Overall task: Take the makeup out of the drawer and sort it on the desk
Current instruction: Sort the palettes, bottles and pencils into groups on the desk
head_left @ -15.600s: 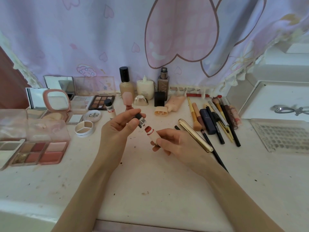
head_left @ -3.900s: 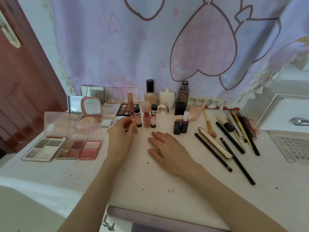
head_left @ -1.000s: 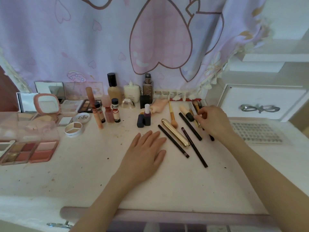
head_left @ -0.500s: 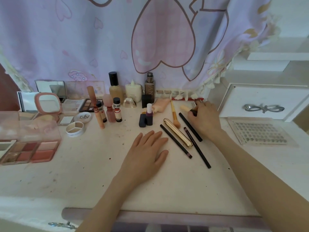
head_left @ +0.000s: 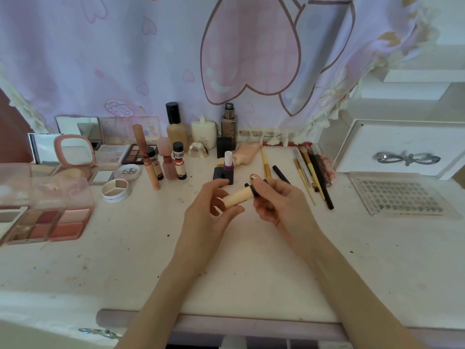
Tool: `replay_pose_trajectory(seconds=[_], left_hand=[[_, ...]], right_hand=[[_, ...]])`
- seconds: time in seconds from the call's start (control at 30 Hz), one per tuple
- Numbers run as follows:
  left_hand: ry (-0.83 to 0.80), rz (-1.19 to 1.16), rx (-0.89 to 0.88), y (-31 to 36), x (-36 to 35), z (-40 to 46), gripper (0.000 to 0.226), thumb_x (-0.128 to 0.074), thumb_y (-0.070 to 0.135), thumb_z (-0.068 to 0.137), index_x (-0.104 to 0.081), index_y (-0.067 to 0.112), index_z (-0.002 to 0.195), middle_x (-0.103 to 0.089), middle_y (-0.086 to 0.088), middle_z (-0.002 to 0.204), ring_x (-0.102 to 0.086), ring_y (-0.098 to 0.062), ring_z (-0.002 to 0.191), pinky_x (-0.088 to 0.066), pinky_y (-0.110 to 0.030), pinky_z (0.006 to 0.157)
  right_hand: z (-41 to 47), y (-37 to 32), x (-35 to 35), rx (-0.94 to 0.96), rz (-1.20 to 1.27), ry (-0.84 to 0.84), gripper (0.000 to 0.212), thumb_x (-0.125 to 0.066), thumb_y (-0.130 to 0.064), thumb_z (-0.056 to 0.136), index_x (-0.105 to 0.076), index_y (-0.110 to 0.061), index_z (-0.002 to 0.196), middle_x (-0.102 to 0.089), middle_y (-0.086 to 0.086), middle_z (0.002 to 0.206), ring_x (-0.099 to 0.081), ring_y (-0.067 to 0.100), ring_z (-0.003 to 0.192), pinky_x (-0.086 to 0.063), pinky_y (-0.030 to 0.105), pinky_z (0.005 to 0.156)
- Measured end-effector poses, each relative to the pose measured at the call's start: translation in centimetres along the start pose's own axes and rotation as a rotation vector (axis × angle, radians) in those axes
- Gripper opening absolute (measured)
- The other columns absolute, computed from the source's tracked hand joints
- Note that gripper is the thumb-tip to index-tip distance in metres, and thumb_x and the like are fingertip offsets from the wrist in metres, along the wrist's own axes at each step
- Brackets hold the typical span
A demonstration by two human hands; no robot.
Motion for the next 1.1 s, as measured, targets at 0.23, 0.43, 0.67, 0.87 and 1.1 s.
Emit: replay_pose_trajectory(seconds=[0.23,0.43,0.67,0.87,1.1], left_hand=[[-0.023,0.187,-0.219,1.5,-0.5,-1.0,0.018,-0.043,0.039,0.094,-0.047,0.022,0.1,-0.042,0.021,0.08,-0.046,0.009,0.073,-0.035,-0.003,0.067],[-0.003,0.171,0.016,0.8,0.2,-0.6,0.038,-0.04,0.016,0.094,-0.032,0.028,0.059,-0.036,0.008,0.055,-0.036,-0.009,0.05,-0.032,-0.014,0.053],[-0.002,-0.091,0.098,0.1,0.3,-0.4,0.012,-0.05,0.026,0.089,-0.051,0.036,0.083,-0.048,0.006,0.063,-0.045,-0.003,0.055,-0.034,-0.015,0.053],[-0.05,-0.035,-0.011,0.9,0.1,-0.9,0.022,-0.059,0.024,0.085,-0.042,0.035,0.082,-0.053,0.011,0.073,-0.05,-0.003,0.068,-0.038,-0.009,0.06],[-0.123,-0.018,0.016,0.6,-0.4,-0.8,0.015,-0.056,0.037,0.084,-0.042,0.041,0.089,-0.048,0.011,0.064,-0.047,0.001,0.058,-0.036,-0.012,0.055]], right_hand=[[-1.0,0.7,-0.9,-0.074,-0.162,-0.018,0.041,-0.05,-0.04,0.092,-0.051,-0.011,0.063,-0.039,-0.003,0.043,-0.03,0.009,0.034,-0.024,0.019,0.036],[-1.2,0.6,-1.9,0.012,-0.201,-0.095,0.033,-0.046,-0.025,0.094,-0.045,-0.011,0.064,-0.033,-0.004,0.049,-0.028,0.004,0.037,-0.025,0.014,0.037],[-1.2,0.2,-1.8,0.066,-0.169,-0.113,0.014,-0.052,-0.014,0.092,-0.053,-0.009,0.079,-0.042,0.0,0.055,-0.033,0.009,0.044,-0.026,0.017,0.04],[-0.8,0.3,-1.0,0.018,-0.099,-0.097,0.013,-0.048,-0.014,0.094,-0.052,-0.004,0.087,-0.039,-0.001,0.053,-0.032,0.006,0.039,-0.025,0.016,0.038],[-0.9,-0.1,-0.9,0.098,-0.115,-0.102,0.011,-0.048,-0.005,0.092,-0.058,-0.006,0.088,-0.039,-0.002,0.053,-0.031,0.011,0.046,-0.025,0.021,0.043]])
Point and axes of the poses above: each hand's wrist, its own z-axis towards the middle knuckle, its own x-axis out of the back of the hand, y = z × x, the point moved 6 cm from there along z, towards the middle knuckle
